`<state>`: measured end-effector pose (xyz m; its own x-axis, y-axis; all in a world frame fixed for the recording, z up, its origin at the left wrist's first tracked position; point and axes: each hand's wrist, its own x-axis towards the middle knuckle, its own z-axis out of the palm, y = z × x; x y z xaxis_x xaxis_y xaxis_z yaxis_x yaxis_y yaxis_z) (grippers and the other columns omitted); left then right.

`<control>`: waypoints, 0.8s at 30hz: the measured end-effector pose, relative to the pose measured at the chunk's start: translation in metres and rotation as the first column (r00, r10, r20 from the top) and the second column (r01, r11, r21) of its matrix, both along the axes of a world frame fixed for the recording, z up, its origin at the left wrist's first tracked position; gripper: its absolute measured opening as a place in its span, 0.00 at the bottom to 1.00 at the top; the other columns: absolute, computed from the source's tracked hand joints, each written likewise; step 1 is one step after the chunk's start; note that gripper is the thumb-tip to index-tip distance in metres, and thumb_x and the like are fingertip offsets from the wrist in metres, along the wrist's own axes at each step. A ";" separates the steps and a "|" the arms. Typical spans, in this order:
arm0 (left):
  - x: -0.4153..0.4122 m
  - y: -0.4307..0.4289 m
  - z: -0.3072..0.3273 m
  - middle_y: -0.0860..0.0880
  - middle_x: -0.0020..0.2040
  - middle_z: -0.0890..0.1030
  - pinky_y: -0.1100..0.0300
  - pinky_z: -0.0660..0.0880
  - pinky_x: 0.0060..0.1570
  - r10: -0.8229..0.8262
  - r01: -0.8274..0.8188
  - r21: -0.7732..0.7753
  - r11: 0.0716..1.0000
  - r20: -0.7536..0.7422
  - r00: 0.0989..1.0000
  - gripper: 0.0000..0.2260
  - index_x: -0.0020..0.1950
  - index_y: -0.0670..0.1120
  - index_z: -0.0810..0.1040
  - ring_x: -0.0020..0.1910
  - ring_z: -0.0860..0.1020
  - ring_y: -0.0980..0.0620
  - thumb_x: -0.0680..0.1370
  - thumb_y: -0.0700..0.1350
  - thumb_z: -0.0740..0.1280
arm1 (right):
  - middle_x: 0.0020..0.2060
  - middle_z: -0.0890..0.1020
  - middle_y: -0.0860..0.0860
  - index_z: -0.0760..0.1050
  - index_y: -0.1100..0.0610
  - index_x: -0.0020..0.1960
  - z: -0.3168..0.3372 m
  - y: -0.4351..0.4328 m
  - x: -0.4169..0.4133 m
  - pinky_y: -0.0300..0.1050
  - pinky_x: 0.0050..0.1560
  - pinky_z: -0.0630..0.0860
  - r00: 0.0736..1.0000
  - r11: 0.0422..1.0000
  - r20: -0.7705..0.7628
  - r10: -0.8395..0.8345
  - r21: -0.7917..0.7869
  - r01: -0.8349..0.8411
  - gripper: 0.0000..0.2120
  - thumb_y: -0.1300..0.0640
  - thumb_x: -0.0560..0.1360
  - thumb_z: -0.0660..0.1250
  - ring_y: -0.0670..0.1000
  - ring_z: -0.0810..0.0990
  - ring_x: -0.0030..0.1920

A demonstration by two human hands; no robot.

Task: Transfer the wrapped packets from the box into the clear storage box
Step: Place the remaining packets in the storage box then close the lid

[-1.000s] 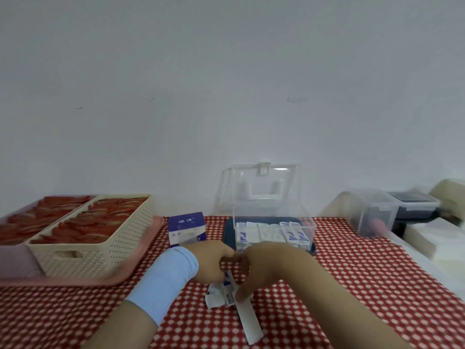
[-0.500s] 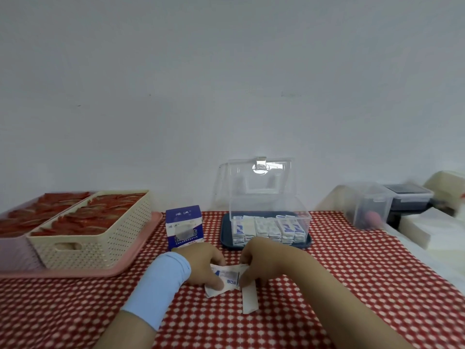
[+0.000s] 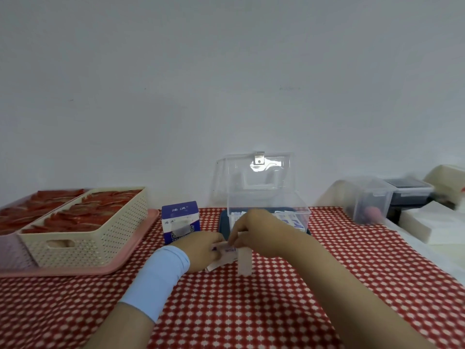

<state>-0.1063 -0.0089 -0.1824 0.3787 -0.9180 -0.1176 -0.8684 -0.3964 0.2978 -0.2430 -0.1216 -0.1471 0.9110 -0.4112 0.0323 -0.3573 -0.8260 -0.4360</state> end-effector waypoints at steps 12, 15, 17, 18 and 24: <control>0.012 0.011 0.002 0.53 0.46 0.85 0.63 0.77 0.47 -0.032 0.022 -0.095 0.995 -0.104 0.994 0.04 0.48 0.50 0.83 0.46 0.82 0.54 0.75 0.46 0.73 | 0.60 0.72 0.50 0.75 0.44 0.67 -0.024 0.021 0.009 0.48 0.60 0.74 0.982 0.968 -0.027 0.184 -0.170 -0.186 0.25 0.51 0.72 0.76 0.51 0.72 0.58; 0.014 0.013 0.004 0.52 0.48 0.85 0.59 0.78 0.51 -0.056 0.049 -0.067 0.997 -0.109 0.992 0.08 0.52 0.49 0.84 0.48 0.82 0.53 0.74 0.45 0.73 | 0.59 0.75 0.51 0.76 0.46 0.66 -0.024 0.018 0.007 0.46 0.56 0.75 0.987 0.979 -0.017 0.159 -0.124 -0.160 0.22 0.56 0.74 0.74 0.51 0.74 0.56; 0.016 0.014 0.006 0.54 0.50 0.85 0.59 0.78 0.54 -0.060 0.055 -0.041 0.998 -0.146 0.987 0.10 0.55 0.50 0.83 0.49 0.82 0.54 0.74 0.46 0.73 | 0.59 0.78 0.51 0.76 0.49 0.65 -0.021 0.016 0.006 0.46 0.53 0.77 0.990 0.987 -0.003 0.141 -0.082 -0.141 0.21 0.59 0.74 0.74 0.51 0.77 0.55; 0.016 0.015 0.007 0.55 0.51 0.85 0.58 0.78 0.56 -0.051 0.044 -0.042 0.998 -0.181 0.982 0.12 0.57 0.51 0.82 0.50 0.82 0.56 0.74 0.47 0.73 | 0.59 0.79 0.51 0.74 0.49 0.65 -0.020 0.016 0.005 0.47 0.55 0.78 0.992 0.990 0.007 0.125 -0.063 -0.124 0.22 0.60 0.74 0.74 0.52 0.78 0.56; 0.009 0.019 0.022 0.56 0.64 0.78 0.55 0.73 0.66 -0.024 0.044 0.126 0.991 -0.161 0.987 0.25 0.71 0.53 0.72 0.62 0.77 0.54 0.74 0.52 0.72 | 0.60 0.80 0.48 0.72 0.47 0.67 -0.022 0.018 0.007 0.48 0.59 0.78 0.996 0.993 -0.059 0.072 -0.092 -0.077 0.28 0.51 0.71 0.77 0.50 0.79 0.57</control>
<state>-0.0971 0.0105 -0.1603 0.3145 -0.9033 -0.2918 -0.8277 -0.4114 0.3815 -0.2356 -0.1036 -0.1693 0.9404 -0.3396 0.0163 -0.3147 -0.8875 -0.3365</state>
